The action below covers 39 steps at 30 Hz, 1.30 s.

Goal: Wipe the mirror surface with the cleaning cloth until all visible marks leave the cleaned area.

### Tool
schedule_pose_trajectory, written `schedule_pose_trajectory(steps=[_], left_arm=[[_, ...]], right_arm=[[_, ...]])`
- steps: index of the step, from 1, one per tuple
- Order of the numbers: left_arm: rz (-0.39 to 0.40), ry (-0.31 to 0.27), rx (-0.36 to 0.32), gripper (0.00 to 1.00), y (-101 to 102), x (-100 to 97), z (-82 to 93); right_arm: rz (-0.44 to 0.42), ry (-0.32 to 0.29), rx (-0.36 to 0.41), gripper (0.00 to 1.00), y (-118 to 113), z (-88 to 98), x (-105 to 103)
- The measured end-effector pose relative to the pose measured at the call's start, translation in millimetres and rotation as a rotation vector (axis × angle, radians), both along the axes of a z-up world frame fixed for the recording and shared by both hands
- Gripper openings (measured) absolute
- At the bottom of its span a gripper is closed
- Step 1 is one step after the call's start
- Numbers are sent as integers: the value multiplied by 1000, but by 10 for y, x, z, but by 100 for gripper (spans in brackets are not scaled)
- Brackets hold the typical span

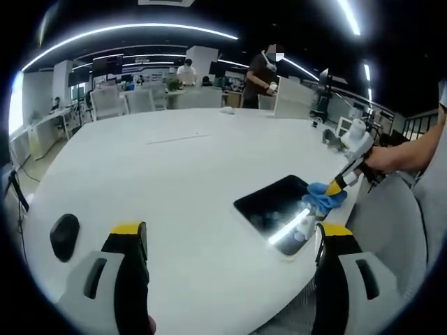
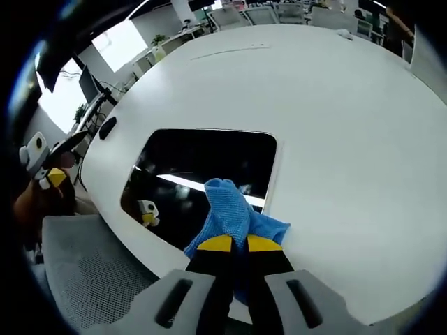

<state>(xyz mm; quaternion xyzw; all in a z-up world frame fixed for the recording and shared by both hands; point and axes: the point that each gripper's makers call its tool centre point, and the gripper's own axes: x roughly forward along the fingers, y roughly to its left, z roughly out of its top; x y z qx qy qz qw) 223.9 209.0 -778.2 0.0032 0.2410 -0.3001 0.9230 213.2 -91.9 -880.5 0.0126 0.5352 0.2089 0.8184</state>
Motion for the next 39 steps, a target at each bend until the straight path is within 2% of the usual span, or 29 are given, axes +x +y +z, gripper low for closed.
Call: schedule_pose_trajectory(steps=[21, 33, 39], left_arm=[[-4, 2, 7, 99, 50, -13, 1], [-12, 5, 9, 99, 49, -36, -10], [-12, 7, 11, 99, 72, -41, -12]], right_arm=[[-5, 15, -3, 0, 83, 4, 11], [8, 19, 12, 0, 285, 3, -10], [27, -3, 9, 0, 409, 1, -6]])
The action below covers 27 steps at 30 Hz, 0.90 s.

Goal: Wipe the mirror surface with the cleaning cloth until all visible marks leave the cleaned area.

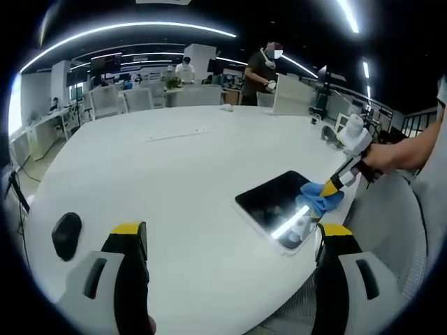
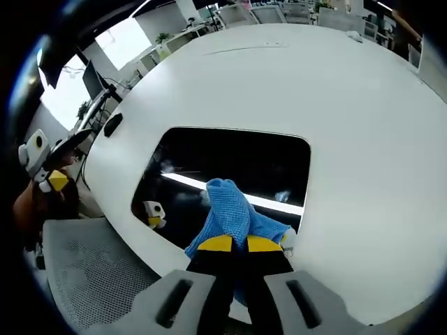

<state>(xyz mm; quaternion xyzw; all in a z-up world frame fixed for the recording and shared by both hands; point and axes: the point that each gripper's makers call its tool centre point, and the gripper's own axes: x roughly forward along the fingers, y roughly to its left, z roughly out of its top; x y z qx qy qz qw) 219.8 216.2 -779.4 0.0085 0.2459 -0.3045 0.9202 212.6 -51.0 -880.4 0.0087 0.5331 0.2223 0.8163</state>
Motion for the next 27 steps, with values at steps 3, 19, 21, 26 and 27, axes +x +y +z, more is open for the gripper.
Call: schedule_pose_trajectory(steps=[3, 19, 21, 26, 27], left_arm=[[5, -1, 1, 99, 25, 7, -2], [4, 9, -18, 99, -14, 5, -47], [-3, 11, -13, 99, -28, -10, -67], [-3, 12, -17, 99, -20, -11, -84], [-2, 12, -17, 99, -18, -14, -82]], right_arm=[[4, 1, 4, 0, 57, 3, -3], [35, 5, 23, 0, 407, 4, -17], [38, 6, 25, 0, 446, 3, -15], [55, 2, 28, 0, 570, 0, -8], [58, 2, 27, 0, 588, 0, -4]])
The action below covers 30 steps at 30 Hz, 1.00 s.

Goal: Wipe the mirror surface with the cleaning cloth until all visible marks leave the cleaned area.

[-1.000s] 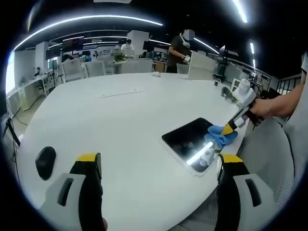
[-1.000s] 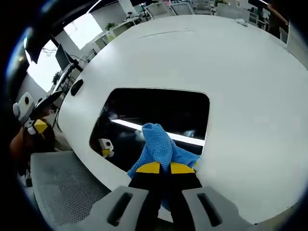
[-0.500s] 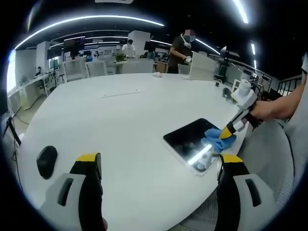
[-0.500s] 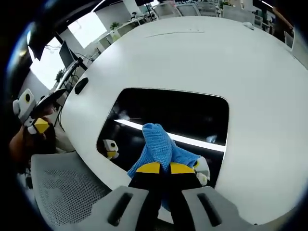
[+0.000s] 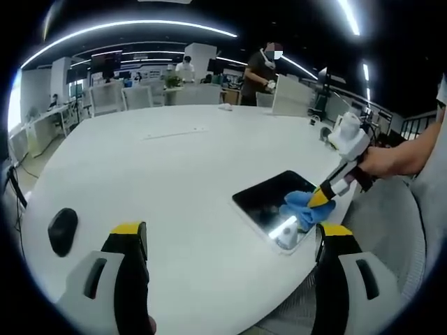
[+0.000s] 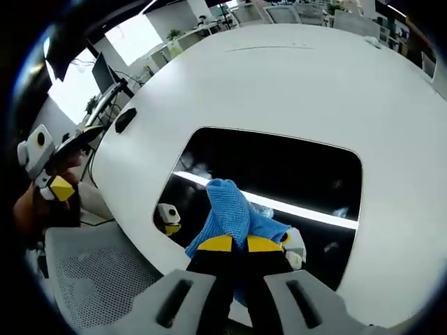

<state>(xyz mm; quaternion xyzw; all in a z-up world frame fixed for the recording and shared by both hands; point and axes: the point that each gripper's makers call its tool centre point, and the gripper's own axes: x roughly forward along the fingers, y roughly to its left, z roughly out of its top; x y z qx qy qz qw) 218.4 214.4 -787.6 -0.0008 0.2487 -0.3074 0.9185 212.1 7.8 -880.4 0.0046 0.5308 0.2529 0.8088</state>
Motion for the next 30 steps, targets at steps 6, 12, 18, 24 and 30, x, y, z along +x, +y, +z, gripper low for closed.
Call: schedule_pose_trajectory(steps=[6, 12, 18, 24, 30], left_arm=[[9, -4, -5, 99, 31, 1, 6], [5, -1, -7, 99, -15, -27, 8], [-1, 2, -9, 99, -67, -57, 20], [0, 3, -13, 99, -54, -66, 29], [6, 3, -19, 99, -19, -72, 36]], right_arm=[[23, -1, -2, 0, 115, 9, -21], [31, 1, -3, 0, 177, 7, -13], [48, -3, -2, 0, 304, 10, -20], [84, -14, -9, 0, 457, 10, -25], [95, -14, -14, 0, 539, 10, -18]])
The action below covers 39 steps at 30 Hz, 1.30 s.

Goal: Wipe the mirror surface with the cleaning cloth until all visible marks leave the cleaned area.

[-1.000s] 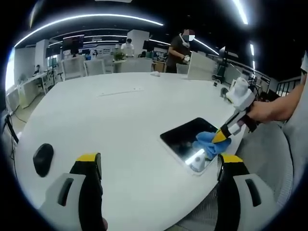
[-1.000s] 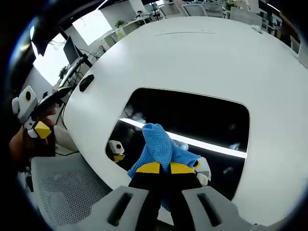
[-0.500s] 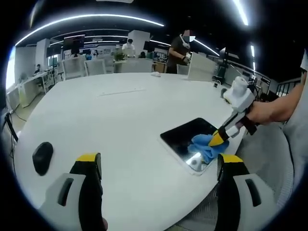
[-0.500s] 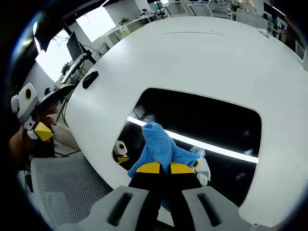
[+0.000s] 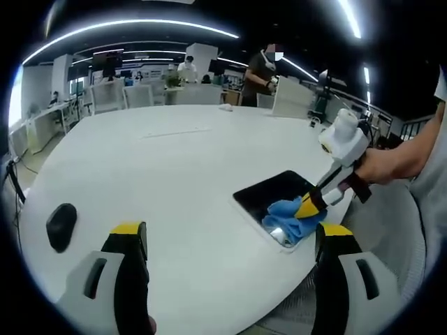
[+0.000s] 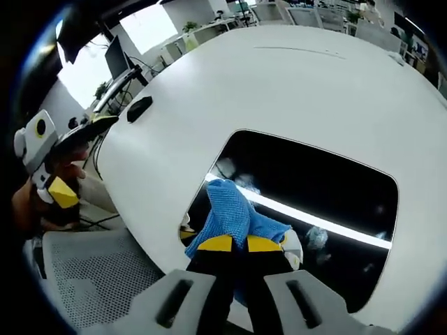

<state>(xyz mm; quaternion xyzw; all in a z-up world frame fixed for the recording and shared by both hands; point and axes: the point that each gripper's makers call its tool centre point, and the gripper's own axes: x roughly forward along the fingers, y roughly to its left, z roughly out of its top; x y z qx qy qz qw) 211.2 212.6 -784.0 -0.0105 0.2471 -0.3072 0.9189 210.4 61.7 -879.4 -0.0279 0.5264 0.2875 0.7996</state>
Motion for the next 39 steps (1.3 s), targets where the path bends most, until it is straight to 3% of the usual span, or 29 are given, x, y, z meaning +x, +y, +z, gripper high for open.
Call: schedule_pose_trajectory(steps=[17, 39], left_arm=[[20, -1, -5, 99, 118, -9, 18], [30, 3, -13, 99, 162, 49, -43]], right_arm=[[64, 4, 8, 0, 377, 6, -29], [84, 10, 14, 0, 429, 4, 3]])
